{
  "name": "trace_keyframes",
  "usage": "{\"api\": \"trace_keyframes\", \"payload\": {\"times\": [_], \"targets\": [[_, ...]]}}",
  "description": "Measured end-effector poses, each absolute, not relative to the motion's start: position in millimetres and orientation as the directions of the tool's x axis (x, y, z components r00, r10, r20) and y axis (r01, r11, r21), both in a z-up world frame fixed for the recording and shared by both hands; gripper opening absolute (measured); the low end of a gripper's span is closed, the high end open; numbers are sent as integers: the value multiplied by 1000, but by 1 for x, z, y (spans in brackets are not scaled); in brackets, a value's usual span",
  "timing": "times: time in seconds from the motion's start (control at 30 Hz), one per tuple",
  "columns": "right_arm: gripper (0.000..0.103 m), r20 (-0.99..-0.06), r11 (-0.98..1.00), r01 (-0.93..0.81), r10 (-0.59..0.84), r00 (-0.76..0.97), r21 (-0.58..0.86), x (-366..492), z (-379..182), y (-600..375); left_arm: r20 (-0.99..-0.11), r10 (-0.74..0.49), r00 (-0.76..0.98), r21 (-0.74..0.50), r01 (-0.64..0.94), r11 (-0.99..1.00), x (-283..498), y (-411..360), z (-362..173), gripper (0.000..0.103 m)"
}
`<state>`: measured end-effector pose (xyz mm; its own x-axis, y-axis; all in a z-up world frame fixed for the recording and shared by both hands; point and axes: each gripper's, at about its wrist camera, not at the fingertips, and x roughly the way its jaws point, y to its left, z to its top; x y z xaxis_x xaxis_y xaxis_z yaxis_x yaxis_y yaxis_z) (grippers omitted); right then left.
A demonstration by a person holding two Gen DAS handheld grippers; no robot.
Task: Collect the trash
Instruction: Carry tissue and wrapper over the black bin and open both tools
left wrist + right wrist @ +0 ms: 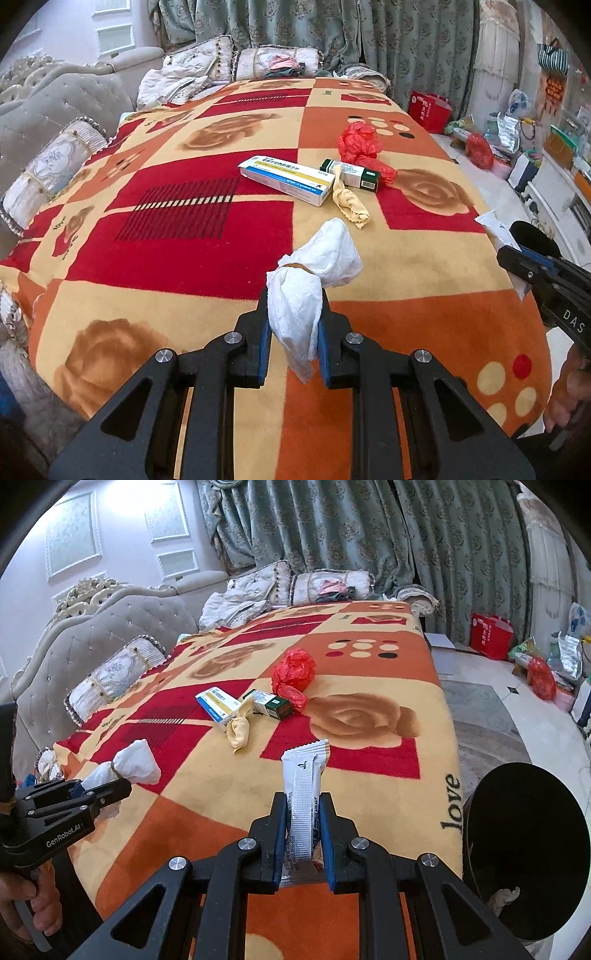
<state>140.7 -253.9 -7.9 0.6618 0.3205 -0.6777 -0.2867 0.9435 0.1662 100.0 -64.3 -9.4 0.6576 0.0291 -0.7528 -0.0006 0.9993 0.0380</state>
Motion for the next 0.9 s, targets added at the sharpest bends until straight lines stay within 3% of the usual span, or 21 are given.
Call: {"api": "trace_keyframes", "payload": {"times": [0.5, 0.9], "targets": [[16, -675, 947, -280, 311, 669, 159, 135, -5, -260, -739, 45, 672, 67, 7, 998, 94, -78, -8, 18], [16, -687, 966, -217, 251, 682, 138, 138, -8, -277, -732, -90, 676, 9, 141, 990, 103, -109, -5, 18]]}}
